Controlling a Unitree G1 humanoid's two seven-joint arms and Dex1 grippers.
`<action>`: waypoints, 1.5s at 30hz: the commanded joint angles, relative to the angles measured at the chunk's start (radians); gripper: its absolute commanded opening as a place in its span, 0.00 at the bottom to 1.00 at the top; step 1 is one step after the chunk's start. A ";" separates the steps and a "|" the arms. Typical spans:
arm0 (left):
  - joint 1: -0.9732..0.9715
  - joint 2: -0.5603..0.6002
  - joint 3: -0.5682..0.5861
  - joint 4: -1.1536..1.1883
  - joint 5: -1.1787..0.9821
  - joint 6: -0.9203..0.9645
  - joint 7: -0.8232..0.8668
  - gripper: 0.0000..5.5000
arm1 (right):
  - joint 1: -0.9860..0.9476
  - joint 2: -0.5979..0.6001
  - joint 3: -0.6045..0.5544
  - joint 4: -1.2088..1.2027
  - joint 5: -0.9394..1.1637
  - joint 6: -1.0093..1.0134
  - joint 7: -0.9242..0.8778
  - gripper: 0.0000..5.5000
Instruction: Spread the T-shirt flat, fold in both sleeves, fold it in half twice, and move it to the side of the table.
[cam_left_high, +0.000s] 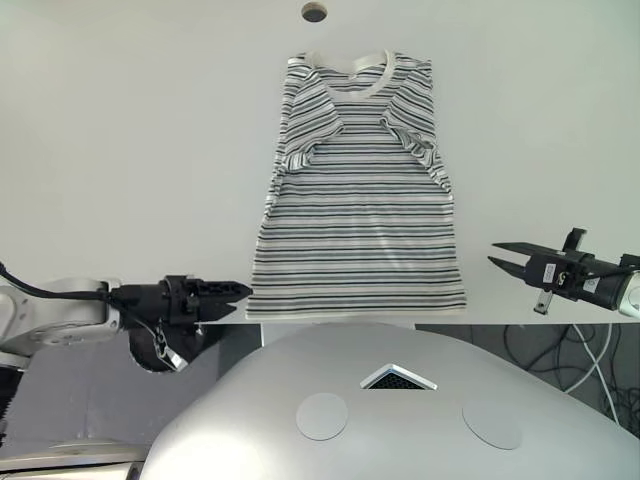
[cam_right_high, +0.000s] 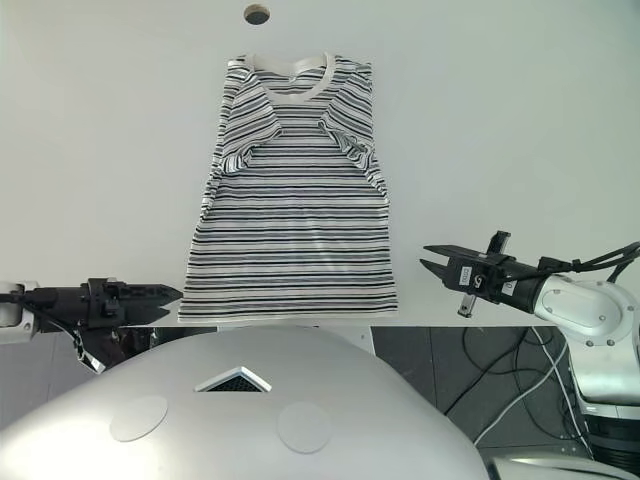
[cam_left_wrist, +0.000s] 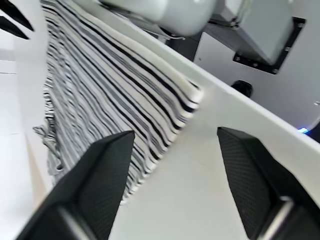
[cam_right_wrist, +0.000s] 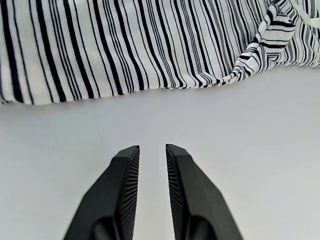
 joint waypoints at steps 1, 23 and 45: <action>-0.013 -0.017 -0.040 0.023 0.076 0.003 -0.001 0.56 | -0.014 -0.004 0.012 -0.007 -0.002 -0.001 -0.009 0.19; -0.042 0.008 -0.186 0.004 0.043 0.100 -0.031 0.33 | -0.019 -0.018 0.011 -0.001 -0.001 -0.010 -0.007 0.19; -0.188 -0.051 -0.369 -0.208 -0.130 0.458 -0.285 0.00 | 0.057 -0.101 0.025 -0.010 -0.162 -0.213 0.003 0.38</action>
